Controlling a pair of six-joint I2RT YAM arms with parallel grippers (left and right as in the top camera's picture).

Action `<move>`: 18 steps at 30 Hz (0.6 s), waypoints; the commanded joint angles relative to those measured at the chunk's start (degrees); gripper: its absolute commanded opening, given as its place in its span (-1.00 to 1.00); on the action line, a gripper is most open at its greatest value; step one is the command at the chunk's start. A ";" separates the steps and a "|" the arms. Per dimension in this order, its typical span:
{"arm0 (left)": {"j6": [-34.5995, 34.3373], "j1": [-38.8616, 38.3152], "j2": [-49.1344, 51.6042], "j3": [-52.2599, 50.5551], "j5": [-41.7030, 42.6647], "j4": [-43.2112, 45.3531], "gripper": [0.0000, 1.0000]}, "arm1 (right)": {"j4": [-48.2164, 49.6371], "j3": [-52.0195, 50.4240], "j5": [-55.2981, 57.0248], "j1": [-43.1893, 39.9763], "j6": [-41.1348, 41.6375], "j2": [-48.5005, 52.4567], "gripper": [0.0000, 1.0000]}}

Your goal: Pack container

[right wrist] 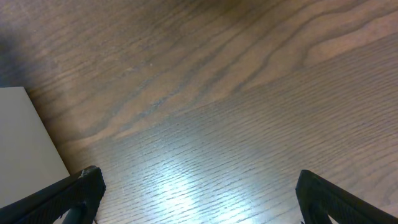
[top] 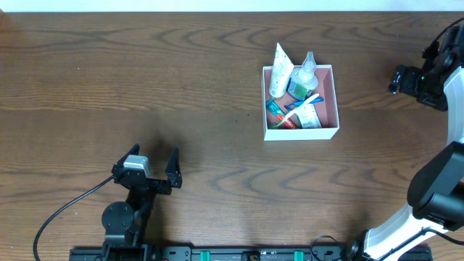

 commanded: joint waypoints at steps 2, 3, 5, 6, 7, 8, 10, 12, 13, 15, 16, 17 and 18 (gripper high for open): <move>-0.11 0.24 -0.35 -1.20 0.81 -1.66 0.96 | -0.02 -0.07 -0.02 -0.33 0.57 -1.51 0.99; -0.11 0.24 -0.35 -1.20 0.81 -1.66 0.96 | 0.00 -0.17 -0.02 -0.15 0.57 -2.75 0.99; -0.11 0.24 -0.35 -1.20 0.81 -1.66 0.96 | -0.02 -0.33 -0.02 0.42 0.57 -5.64 0.98; -0.11 0.24 -0.35 -1.20 0.81 -1.66 0.96 | 0.00 -0.48 -0.04 0.74 0.57 -7.41 0.98; -0.11 0.24 -0.35 -1.20 0.79 -1.66 0.96 | -0.02 -0.72 -0.02 1.14 0.57 -9.31 0.98; -0.11 0.24 -0.35 -1.20 0.79 -1.66 0.96 | 0.00 -1.16 -0.02 1.70 0.57 -11.80 0.98; -0.11 0.24 -0.35 -1.20 0.79 -1.66 0.96 | 0.09 -2.12 -0.02 2.89 0.57 -16.57 0.99; -0.11 0.24 -0.35 -1.20 0.81 -1.66 0.96 | 0.07 -3.85 -0.02 4.70 0.57 -22.38 0.99; -0.11 0.24 -0.35 -1.20 0.81 -1.66 0.96 | 0.07 -4.94 -0.02 5.64 0.57 -25.16 0.98; -0.11 0.24 -0.35 -1.20 0.81 -1.66 0.96 | 0.04 -7.67 -0.02 7.89 0.57 -31.34 0.98; -0.11 0.24 -0.35 -1.20 0.81 -1.66 0.96 | 0.02 -9.38 -0.02 9.25 0.57 -34.77 0.98; -0.11 0.24 -0.35 -1.20 0.81 -1.66 0.96 | 0.00 -11.28 -0.02 10.78 0.57 -38.42 0.98; -0.11 0.24 -0.35 -1.20 0.81 -1.66 0.96 | 0.02 -13.03 -0.04 12.11 0.57 -41.53 0.98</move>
